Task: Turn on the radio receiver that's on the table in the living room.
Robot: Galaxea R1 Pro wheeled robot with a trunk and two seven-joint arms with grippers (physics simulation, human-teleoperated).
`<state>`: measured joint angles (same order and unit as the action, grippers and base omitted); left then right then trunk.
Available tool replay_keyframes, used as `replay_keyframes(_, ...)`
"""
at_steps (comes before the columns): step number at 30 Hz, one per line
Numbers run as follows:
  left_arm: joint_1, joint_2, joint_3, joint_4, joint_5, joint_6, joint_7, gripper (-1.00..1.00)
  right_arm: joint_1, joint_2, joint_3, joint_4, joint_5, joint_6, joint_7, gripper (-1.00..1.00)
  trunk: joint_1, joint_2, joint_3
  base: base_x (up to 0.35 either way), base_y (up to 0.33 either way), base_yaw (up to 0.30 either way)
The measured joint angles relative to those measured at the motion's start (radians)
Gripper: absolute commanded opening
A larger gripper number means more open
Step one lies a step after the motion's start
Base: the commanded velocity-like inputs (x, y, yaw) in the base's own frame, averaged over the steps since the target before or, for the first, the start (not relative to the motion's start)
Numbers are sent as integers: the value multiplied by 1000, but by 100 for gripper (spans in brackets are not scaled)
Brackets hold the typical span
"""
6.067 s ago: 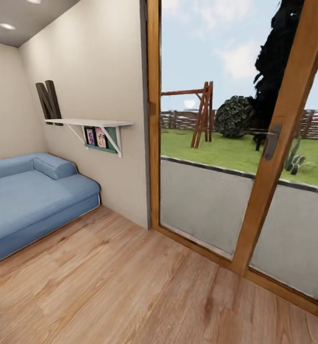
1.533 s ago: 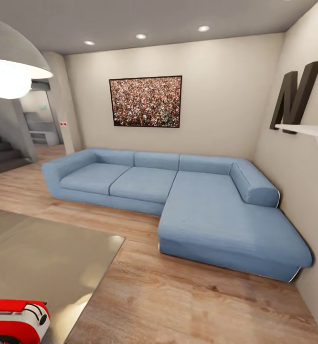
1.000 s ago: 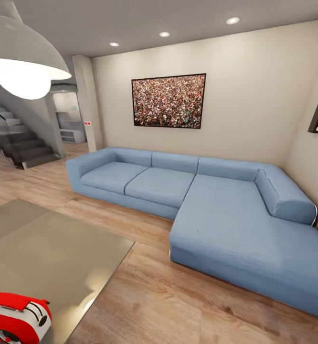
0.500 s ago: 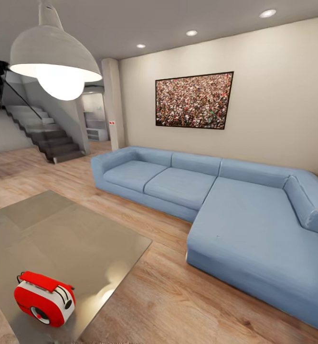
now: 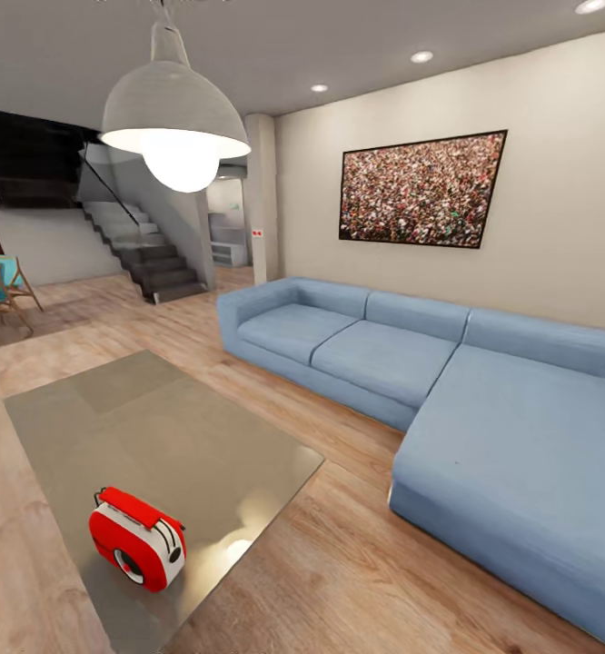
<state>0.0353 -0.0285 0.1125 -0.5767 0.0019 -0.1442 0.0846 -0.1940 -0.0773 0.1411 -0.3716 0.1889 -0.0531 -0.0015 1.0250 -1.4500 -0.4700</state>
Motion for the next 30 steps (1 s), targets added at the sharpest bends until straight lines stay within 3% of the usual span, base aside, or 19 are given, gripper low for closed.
replay_keyframes(9,0,0,-11,55,3,-7,-5,100,-1,4,1,-7,1,-2,-1,100,0,0,0,2,-7,298)
replay_keyframes(23,0,1,-10,57,0,-7,1,100,0,4,2,-6,1,-2,-2,100,0,0,0,164,-253,298)
replay_keyframes(30,0,2,-10,56,0,-6,1,100,0,4,3,-6,1,-2,-2,100,0,0,0,67,-74,298)
